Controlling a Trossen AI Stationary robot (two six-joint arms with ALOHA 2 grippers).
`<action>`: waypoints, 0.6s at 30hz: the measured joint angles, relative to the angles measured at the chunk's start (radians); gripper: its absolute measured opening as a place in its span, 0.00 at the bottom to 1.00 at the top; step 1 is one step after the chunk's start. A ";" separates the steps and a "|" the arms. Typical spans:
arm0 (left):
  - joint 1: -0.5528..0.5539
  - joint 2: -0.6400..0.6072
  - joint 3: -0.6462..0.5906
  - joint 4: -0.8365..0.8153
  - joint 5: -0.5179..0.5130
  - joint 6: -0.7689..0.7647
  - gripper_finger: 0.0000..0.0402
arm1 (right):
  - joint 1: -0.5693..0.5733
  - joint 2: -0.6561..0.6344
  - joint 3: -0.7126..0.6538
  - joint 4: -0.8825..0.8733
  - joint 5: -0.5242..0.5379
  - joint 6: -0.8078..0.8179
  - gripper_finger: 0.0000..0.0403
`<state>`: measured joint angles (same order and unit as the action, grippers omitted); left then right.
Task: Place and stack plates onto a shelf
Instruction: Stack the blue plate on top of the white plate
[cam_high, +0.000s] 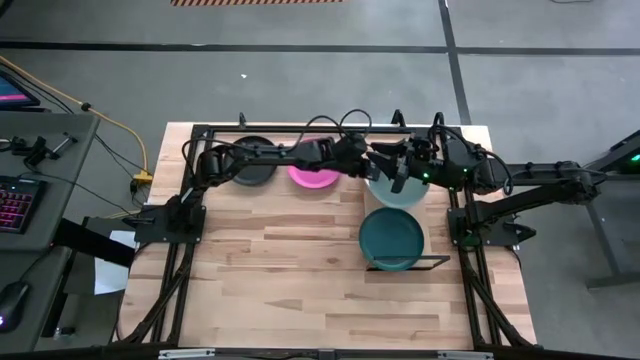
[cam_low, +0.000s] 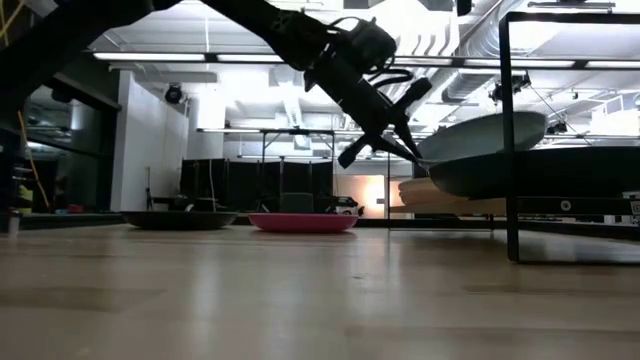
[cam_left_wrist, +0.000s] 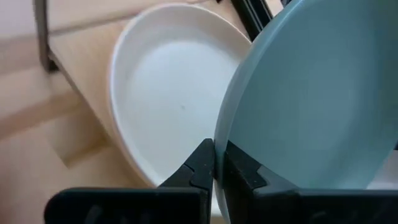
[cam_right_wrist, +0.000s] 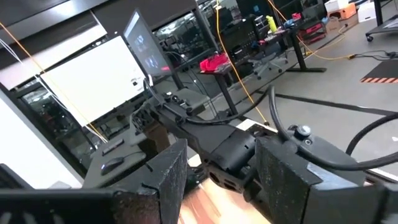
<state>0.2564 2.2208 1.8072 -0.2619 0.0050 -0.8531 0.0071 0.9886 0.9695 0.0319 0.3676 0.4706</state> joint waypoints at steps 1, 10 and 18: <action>0.003 0.000 0.000 -0.001 -0.005 0.013 0.03 | 0.000 0.000 0.000 0.000 0.000 0.000 0.43; 0.039 0.000 0.000 -0.040 -0.027 0.027 0.04 | 0.000 0.000 0.000 -0.016 0.000 0.003 0.43; 0.046 0.000 0.000 -0.032 -0.017 0.070 0.04 | 0.000 0.000 0.000 -0.018 0.000 0.002 0.43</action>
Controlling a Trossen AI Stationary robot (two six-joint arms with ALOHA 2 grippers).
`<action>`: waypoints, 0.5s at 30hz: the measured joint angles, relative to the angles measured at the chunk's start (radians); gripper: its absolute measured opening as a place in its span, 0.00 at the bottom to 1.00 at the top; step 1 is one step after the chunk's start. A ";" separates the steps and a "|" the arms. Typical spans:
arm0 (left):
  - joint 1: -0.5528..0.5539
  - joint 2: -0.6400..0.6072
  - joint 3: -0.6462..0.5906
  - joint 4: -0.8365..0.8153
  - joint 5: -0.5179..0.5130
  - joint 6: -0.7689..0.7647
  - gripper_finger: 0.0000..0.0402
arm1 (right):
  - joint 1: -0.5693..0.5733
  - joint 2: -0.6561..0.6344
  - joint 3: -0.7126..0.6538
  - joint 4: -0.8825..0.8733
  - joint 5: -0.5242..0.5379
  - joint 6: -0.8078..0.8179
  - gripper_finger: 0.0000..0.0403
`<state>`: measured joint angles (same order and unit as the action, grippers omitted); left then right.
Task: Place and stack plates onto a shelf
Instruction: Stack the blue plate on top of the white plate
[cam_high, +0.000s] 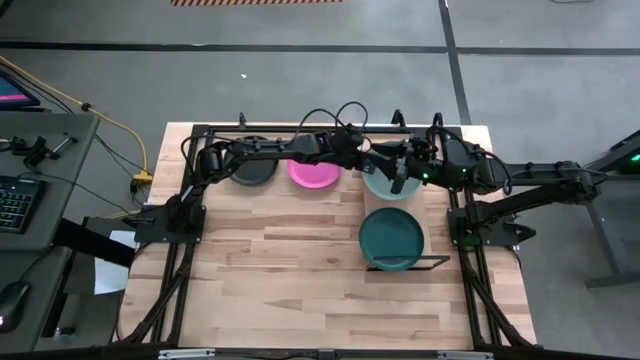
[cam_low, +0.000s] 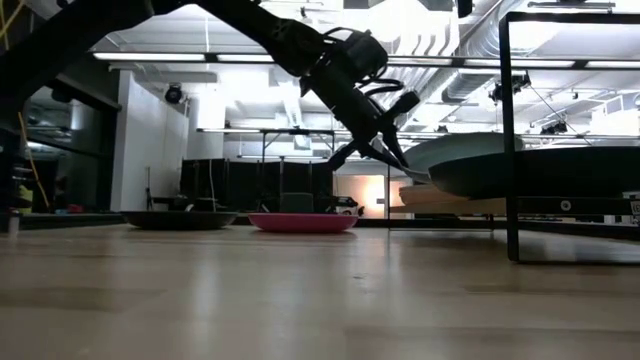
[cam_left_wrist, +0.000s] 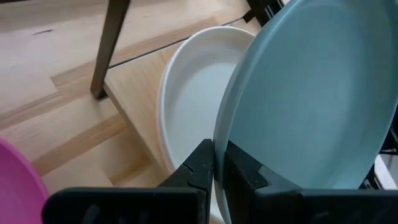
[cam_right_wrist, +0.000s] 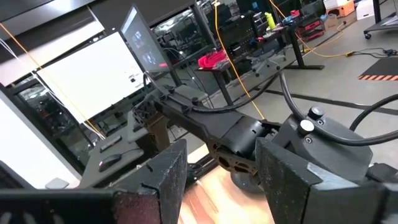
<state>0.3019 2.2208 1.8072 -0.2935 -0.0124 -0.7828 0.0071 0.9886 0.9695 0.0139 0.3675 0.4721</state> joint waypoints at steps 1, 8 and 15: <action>0.000 0.000 0.000 0.000 0.000 0.000 0.04 | 0.000 0.000 0.000 -0.001 0.000 0.000 0.43; 0.002 0.000 0.000 0.002 0.010 0.001 0.04 | 0.000 0.000 0.000 -0.013 0.000 0.000 0.43; 0.013 -0.015 -0.002 0.012 0.034 0.000 0.04 | 0.000 0.000 0.000 -0.014 -0.008 0.002 0.43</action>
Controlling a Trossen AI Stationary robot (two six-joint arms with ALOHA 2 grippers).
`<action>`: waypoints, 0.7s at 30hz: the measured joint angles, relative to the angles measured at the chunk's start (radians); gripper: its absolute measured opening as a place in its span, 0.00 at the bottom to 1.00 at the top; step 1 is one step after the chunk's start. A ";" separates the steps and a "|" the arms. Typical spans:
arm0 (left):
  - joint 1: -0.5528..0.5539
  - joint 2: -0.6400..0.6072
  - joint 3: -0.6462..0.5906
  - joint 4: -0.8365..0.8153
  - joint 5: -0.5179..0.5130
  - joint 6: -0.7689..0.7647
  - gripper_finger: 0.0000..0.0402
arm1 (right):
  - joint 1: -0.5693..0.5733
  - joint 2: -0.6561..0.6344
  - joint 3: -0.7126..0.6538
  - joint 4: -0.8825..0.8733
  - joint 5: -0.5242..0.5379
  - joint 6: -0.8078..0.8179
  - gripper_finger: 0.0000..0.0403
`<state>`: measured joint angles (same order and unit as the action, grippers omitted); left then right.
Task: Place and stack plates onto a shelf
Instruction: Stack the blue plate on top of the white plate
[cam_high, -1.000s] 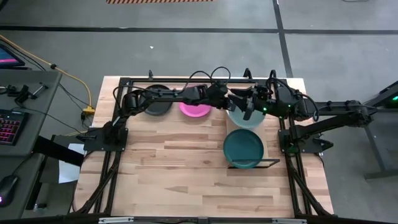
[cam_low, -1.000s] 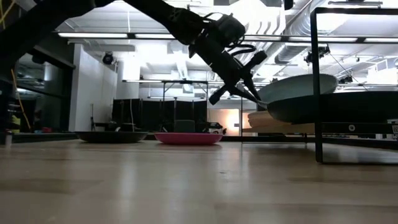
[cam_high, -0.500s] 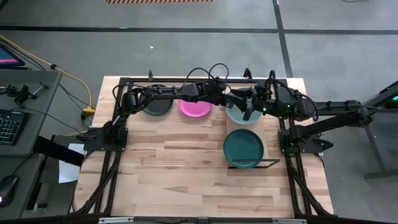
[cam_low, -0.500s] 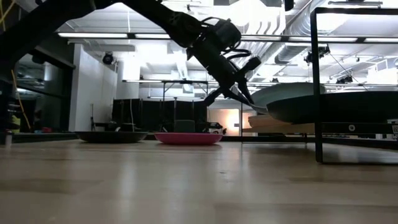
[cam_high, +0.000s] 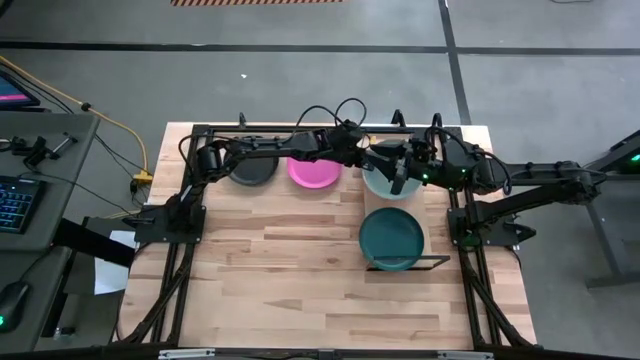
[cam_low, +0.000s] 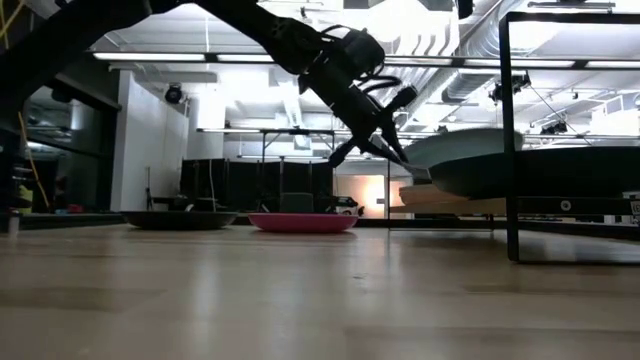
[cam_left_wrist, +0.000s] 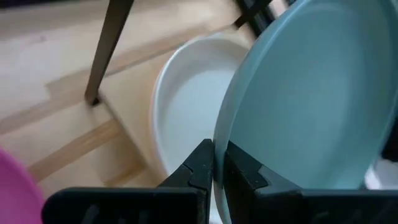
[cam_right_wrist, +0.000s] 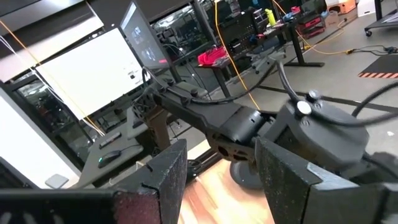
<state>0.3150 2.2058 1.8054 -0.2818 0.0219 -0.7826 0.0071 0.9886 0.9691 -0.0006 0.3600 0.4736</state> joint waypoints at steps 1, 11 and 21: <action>0.000 -0.003 0.000 0.005 0.000 0.000 0.04 | 0.000 0.000 0.000 0.000 -0.002 0.000 0.43; 0.011 -0.016 0.000 -0.009 0.023 0.009 0.05 | 0.000 0.000 0.000 -0.004 -0.004 -0.001 0.43; 0.012 -0.015 0.000 0.022 -0.011 -0.008 0.26 | 0.000 0.000 -0.001 -0.003 -0.013 -0.001 0.43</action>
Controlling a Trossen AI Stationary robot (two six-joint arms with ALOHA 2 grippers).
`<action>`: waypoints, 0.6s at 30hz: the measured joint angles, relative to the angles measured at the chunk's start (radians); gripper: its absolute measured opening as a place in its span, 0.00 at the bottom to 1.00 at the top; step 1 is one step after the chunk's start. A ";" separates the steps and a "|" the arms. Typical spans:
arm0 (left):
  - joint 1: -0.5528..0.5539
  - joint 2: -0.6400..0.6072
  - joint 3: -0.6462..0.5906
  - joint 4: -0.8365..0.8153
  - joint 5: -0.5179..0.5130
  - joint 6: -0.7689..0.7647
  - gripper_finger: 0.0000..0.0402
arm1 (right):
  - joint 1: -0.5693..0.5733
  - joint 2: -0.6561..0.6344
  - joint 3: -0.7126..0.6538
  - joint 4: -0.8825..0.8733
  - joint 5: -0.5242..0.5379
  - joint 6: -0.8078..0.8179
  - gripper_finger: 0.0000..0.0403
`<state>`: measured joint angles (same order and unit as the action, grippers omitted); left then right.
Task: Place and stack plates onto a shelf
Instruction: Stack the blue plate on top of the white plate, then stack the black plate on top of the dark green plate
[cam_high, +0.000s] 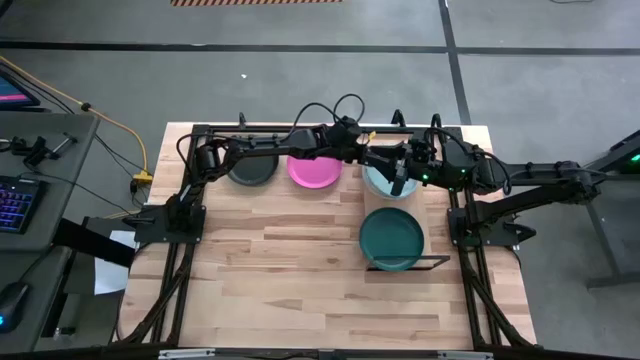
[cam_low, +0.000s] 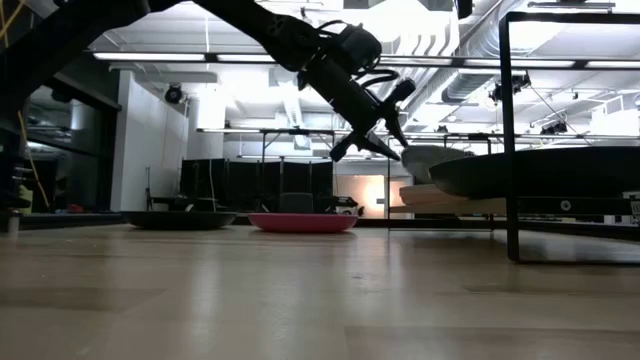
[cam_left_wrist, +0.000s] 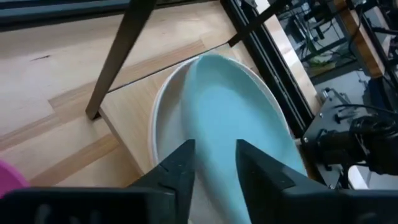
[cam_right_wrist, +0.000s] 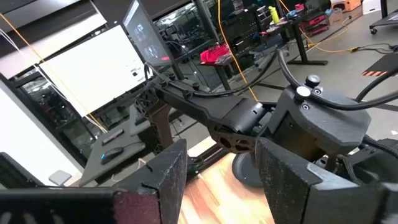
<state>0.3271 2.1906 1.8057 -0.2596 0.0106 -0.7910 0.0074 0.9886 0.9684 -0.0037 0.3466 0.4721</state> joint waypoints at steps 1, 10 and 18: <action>0.000 0.000 0.000 0.001 0.000 0.004 0.28 | 0.000 0.000 0.000 0.000 -0.004 0.001 0.43; 0.008 -0.002 0.000 0.083 0.088 0.018 0.35 | 0.000 0.000 0.000 0.000 -0.024 -0.002 0.43; 0.042 -0.125 0.000 -0.024 0.239 0.216 0.35 | 0.000 -0.034 -0.001 0.008 -0.043 -0.009 0.43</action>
<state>0.3686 2.0653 1.8061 -0.2834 0.2493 -0.5746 0.0074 0.9548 0.9676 0.0046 0.3034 0.4628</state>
